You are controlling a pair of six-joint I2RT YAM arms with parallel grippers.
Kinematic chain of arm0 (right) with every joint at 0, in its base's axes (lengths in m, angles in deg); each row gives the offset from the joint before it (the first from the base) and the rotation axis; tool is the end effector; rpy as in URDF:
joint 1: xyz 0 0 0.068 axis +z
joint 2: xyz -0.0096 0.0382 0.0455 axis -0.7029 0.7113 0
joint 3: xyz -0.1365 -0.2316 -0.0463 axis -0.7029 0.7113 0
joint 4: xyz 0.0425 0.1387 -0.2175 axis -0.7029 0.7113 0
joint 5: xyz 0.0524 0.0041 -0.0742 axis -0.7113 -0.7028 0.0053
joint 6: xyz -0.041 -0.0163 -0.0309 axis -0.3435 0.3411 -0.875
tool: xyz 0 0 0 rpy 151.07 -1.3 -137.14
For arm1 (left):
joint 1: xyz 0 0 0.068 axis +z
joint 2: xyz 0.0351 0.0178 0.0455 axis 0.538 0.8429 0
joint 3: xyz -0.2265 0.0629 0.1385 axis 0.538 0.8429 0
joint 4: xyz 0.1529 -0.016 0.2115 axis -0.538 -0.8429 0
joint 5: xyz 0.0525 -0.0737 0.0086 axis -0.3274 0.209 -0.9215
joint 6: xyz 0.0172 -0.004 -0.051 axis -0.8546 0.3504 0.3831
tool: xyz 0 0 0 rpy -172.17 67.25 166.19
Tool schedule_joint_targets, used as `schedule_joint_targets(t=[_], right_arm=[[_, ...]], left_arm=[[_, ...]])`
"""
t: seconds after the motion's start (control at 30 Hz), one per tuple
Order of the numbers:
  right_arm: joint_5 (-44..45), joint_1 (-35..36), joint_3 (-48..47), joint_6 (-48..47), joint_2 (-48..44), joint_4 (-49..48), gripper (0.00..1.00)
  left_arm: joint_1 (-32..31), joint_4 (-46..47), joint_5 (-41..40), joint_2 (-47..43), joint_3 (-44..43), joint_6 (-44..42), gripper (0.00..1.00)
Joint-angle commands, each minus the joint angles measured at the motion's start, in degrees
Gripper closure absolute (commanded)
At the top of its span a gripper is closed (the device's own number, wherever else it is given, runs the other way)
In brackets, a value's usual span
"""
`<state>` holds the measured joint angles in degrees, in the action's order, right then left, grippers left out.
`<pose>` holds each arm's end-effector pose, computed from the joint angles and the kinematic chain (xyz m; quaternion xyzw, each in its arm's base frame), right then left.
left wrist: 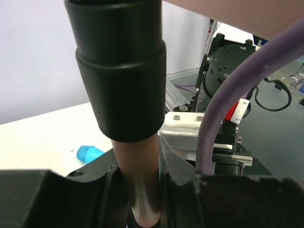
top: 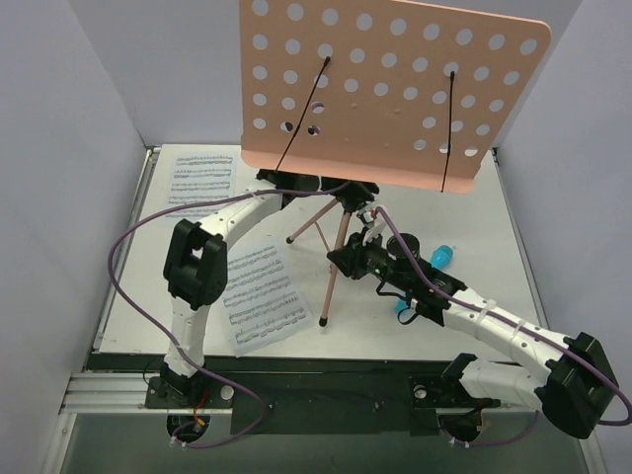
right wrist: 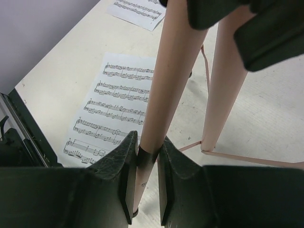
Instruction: Set up the instrument practice props
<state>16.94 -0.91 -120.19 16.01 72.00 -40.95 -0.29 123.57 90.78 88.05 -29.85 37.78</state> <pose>0.1767 0.1794 0.2944 -0.2293 0.6763 0.4217 0.5588 0.3686 -0.2799 0.3911 0.5606 0.3670 -0.6404 0.3754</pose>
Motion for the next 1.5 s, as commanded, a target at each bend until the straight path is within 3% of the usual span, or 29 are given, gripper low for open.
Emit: schedule_joint_targets(t=[0.0, 1.47], right_arm=[[-19.28, 7.84, -2.18, -1.01, -0.13, -0.44, 1.0], [-18.67, 17.07, -6.84, 2.77, 28.79, -16.09, 1.0]], left_arm=[[4.36, 10.8, -11.09, 1.43, -8.05, -12.58, 1.0], [11.92, 21.5, -9.6, -1.11, -6.39, -1.61, 1.0]])
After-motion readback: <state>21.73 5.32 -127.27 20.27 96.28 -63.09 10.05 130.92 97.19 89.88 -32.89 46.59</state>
